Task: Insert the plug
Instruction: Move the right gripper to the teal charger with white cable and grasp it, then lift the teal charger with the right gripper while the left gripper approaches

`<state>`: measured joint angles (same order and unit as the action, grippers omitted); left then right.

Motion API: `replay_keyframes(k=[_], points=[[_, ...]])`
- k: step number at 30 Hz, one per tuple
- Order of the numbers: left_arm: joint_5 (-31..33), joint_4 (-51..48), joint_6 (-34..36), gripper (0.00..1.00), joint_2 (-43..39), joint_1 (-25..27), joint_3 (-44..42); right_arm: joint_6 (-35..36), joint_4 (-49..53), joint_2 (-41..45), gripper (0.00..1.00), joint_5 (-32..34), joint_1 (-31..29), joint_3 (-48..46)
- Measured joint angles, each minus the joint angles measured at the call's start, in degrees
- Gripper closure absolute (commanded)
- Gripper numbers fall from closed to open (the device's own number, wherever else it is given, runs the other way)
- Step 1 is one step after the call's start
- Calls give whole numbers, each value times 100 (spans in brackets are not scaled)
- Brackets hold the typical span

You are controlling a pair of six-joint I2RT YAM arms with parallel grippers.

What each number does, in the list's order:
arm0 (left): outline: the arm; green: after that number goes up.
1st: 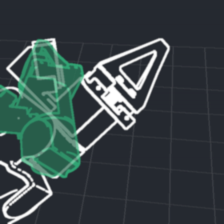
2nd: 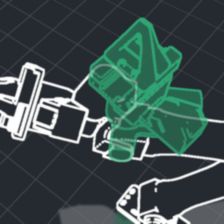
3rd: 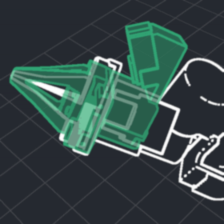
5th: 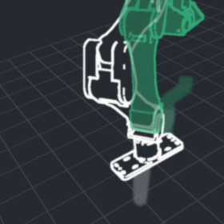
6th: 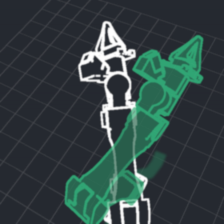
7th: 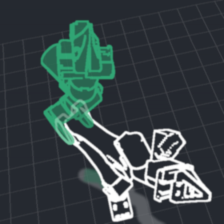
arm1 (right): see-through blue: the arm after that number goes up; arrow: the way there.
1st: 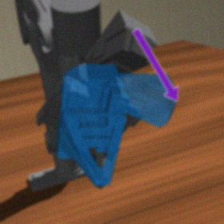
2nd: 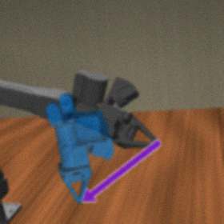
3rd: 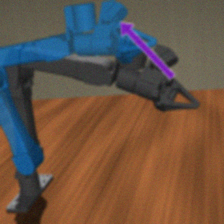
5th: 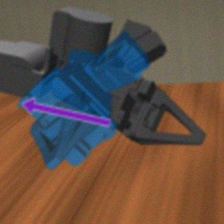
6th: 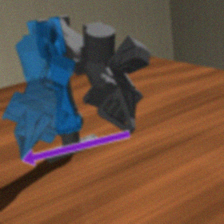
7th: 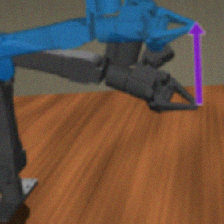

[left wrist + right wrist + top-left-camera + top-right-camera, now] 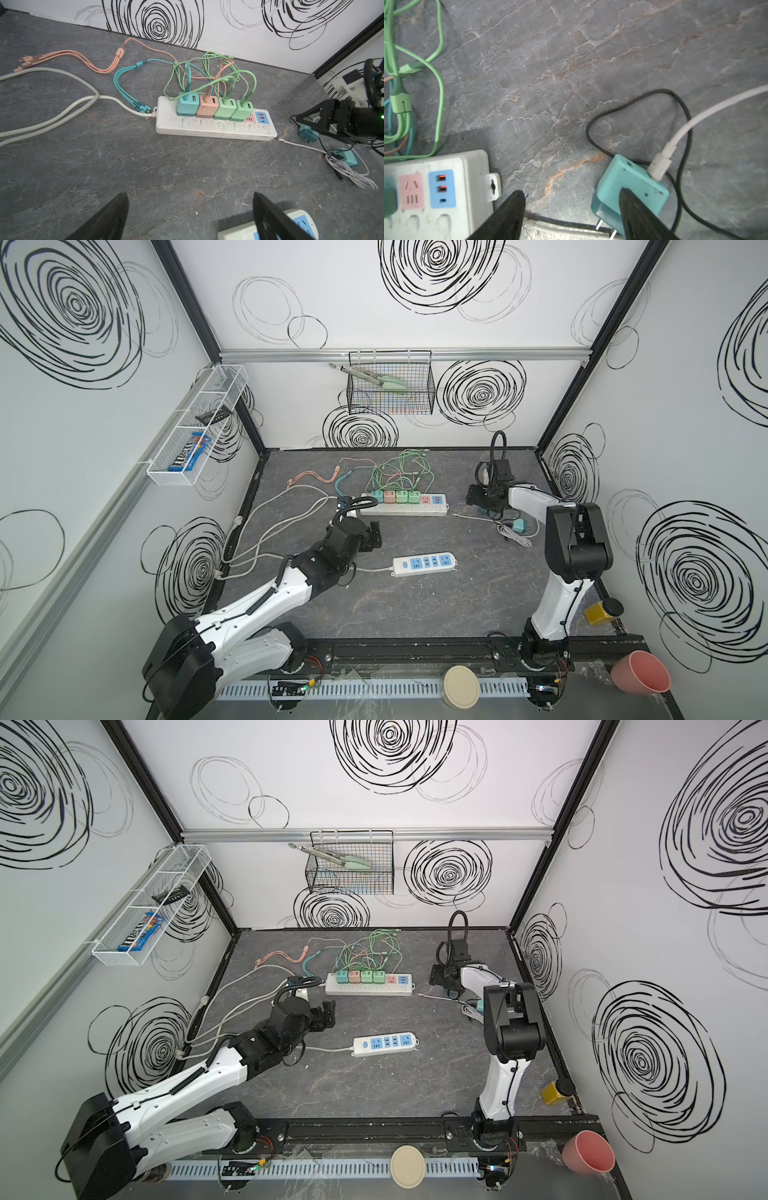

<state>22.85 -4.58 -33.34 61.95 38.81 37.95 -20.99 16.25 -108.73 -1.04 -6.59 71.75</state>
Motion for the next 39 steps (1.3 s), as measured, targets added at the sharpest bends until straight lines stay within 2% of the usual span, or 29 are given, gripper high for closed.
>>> replay_keyframes(k=[20, 25, 28, 34, 39], points=[[-201, -7, 61, 4, 201, -149, 0, -225, -66, 234, 23, 796, 55, -474], [-229, -7, 61, 4, 201, -184, 0, -238, -44, 173, 29, 817, 59, -636], [-247, -7, 63, 4, 203, -197, 0, -251, -57, 87, 38, 826, 59, -634], [-275, -7, 83, 4, 240, -225, 0, -234, -68, 52, 41, 916, 59, -621], [-334, -15, 81, 4, 299, -262, 0, -105, -107, 50, 50, 992, 59, -614]])
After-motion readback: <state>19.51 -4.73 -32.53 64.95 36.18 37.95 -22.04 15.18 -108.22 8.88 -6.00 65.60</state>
